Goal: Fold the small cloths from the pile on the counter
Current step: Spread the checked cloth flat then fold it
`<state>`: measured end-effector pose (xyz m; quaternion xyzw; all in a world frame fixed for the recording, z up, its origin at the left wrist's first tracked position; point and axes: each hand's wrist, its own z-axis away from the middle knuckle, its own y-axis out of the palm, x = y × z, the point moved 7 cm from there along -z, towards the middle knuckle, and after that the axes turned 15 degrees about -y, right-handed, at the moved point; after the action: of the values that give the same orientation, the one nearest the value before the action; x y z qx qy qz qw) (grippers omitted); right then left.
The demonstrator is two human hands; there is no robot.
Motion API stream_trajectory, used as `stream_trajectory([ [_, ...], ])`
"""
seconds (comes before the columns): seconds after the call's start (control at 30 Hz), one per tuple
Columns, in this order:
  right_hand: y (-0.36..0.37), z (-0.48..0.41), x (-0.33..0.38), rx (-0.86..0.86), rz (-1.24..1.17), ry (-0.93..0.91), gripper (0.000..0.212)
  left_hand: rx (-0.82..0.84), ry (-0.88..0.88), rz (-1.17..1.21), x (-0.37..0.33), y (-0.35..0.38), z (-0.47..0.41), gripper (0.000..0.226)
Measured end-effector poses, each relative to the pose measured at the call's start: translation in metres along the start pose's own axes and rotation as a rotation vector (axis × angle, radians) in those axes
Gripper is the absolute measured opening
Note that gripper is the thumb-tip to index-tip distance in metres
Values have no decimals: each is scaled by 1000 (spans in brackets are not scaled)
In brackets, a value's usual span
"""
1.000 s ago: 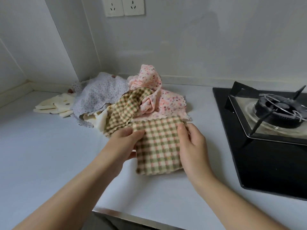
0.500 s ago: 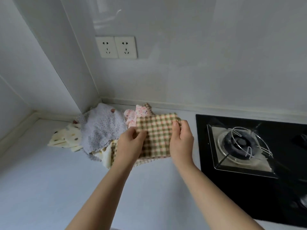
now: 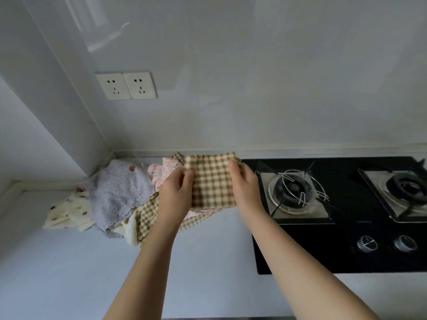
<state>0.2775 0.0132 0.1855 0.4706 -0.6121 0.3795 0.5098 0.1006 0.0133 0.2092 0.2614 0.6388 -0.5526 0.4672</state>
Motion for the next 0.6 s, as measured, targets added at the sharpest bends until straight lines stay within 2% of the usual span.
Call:
stream_trajectory([
  [0.1,-21,-2,-7,126,-184,131,20,29,80,-37,-15,19,10,32],
  [0.17,-47,-4,-11,146,-196,154,23,56,60,6,-25,34,20,25],
  [0.23,-85,-5,-13,90,-191,171,22,159,-86,112,-27,57,32,14],
  [0.3,-132,-4,-14,-9,-232,193,24,348,-229,141,-27,95,54,14],
  [0.37,-182,0,-14,-48,-261,213,27,457,-302,179,-29,130,81,9],
  [0.5,-274,20,-10,80,-218,230,32,430,-352,515,-55,186,135,23],
  [0.6,-319,41,-7,286,-220,284,35,372,-322,549,-78,229,169,18],
])
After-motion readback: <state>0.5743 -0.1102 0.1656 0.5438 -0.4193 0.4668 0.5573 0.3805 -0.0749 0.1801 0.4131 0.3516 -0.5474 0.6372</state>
